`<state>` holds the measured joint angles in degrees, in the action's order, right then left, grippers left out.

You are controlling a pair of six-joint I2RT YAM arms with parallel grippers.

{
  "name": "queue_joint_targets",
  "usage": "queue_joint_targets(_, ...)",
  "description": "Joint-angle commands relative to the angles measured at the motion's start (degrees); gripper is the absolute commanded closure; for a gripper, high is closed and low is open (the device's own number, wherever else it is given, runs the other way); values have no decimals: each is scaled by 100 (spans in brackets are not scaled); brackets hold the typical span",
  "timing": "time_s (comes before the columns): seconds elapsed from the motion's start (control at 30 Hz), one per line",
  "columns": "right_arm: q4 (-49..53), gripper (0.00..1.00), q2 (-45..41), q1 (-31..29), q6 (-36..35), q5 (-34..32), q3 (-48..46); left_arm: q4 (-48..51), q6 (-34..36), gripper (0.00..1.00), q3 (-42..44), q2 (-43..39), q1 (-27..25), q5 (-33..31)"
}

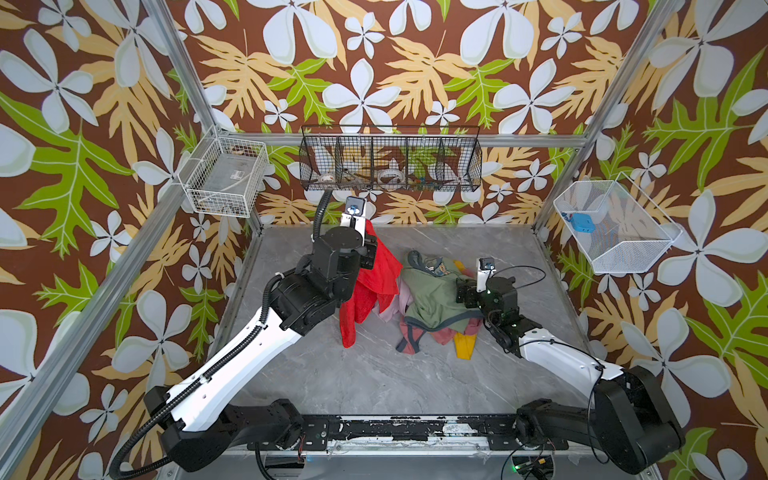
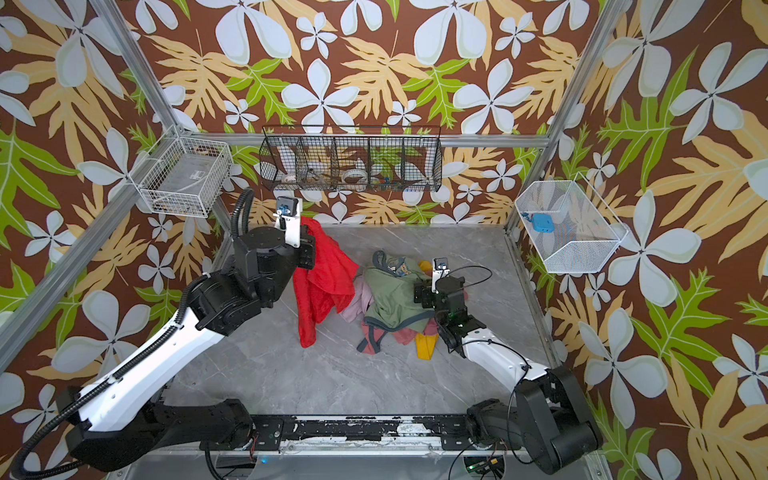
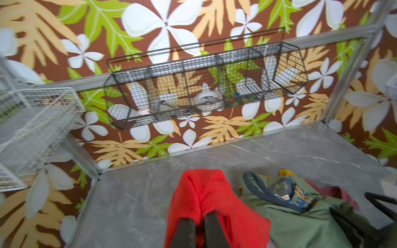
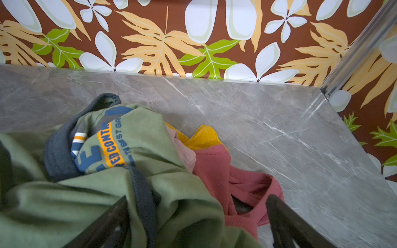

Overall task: Pick out a specific cloth from the pile
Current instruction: 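Lift the red cloth with the left gripper and pull it away from the pile, then lower the red cloth onto the table nearer the robot with the left gripper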

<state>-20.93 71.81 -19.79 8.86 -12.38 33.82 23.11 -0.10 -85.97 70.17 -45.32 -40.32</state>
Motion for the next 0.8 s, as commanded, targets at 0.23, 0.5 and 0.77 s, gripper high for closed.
queue_joint_targets(0.23,-43,3,-280,-6,72,-10,177,175,159,100,-18,-564,551,-1039)
queue_joint_targets(0.5,33,3,-493,-9,55,-16,220,791,188,100,-57,-645,1433,-810)
queue_joint_targets(0.77,39,3,-557,-10,72,-56,195,1041,95,100,-17,-795,1491,375)
